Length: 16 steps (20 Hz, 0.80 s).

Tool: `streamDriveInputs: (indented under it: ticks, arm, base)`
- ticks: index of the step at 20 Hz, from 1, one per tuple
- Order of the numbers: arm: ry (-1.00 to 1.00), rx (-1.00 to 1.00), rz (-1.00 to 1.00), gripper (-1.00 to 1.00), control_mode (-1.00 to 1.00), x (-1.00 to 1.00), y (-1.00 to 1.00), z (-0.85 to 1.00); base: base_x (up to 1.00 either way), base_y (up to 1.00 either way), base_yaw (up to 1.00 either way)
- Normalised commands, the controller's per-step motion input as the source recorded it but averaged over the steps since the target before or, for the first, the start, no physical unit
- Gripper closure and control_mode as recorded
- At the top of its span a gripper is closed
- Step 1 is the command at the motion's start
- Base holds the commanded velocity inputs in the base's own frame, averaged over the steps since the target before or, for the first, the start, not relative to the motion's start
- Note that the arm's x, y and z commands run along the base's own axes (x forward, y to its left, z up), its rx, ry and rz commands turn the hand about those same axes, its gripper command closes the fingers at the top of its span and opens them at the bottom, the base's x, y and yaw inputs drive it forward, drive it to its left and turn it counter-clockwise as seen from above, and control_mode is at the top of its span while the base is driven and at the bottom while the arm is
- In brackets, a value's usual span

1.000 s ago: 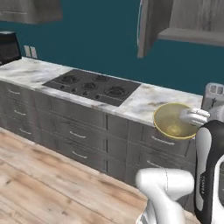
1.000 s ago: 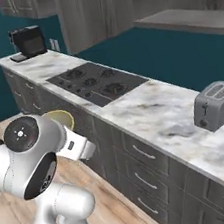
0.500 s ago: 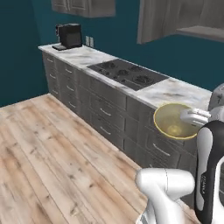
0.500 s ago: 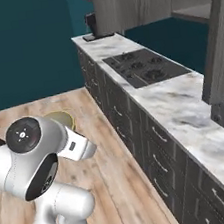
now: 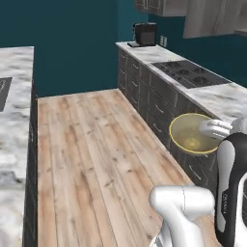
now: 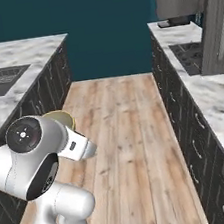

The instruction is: Take the smaller bowl and place it next to the appetizer plate on the dining counter , and place the larger bowl next to the plate with cooked food.

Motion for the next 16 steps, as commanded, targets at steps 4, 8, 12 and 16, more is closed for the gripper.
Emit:
streamDriveInputs:
  ticks: [4, 8, 12, 16]
  arm:
    - [0.00, 0.00, 0.00, 1.00, 1.00, 0.00, 0.00, 0.00]
    - [0.00, 0.00, 0.00, 1.00, 1.00, 0.00, 0.00, 0.00]
    - [0.00, 0.00, 0.00, 1.00, 1.00, 0.00, 0.00, 0.00]
    - [0.00, 0.00, 0.00, 1.00, 1.00, 0.00, 0.00, 0.00]
  base:
    - [-1.00, 0.33, 0.50]
    - [-1.00, 0.47, 0.41]
    - [-1.00, 0.72, 0.39]
    - [-0.32, 1.00, 0.24]
